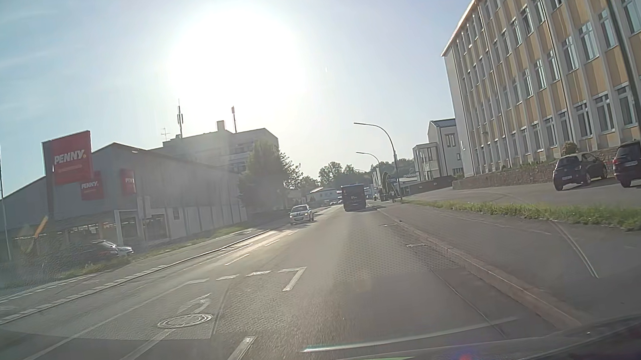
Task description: Follow the waypoints while adhering to traffic rules and regulations
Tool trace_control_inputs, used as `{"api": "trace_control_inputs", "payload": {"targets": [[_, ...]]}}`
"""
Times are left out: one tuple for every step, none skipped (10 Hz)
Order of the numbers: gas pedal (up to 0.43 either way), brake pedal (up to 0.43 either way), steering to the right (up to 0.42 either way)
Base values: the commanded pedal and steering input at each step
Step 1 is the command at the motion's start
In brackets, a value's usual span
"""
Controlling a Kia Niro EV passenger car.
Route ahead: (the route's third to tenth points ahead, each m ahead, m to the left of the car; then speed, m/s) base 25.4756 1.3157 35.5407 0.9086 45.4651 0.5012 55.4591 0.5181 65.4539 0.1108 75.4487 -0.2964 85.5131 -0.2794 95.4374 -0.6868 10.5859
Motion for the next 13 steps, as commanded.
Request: {"api": "trace_control_inputs", "payload": {"targets": [[0.189, 0.000, 0.002], [0.189, 0.000, 0.002], [0.177, 0.000, 0.002], [0.177, 0.000, 0.001], [0.177, 0.000, 0.000], [0.169, 0.000, -0.001], [0.169, 0.000, -0.001], [0.130, 0.000, -0.001], [0.098, 0.000, -0.001], [0.067, 0.000, -0.001], [0.047, 0.000, -0.001], [0.047, 0.000, -0.001], [0.047, 0.000, -0.001]]}}
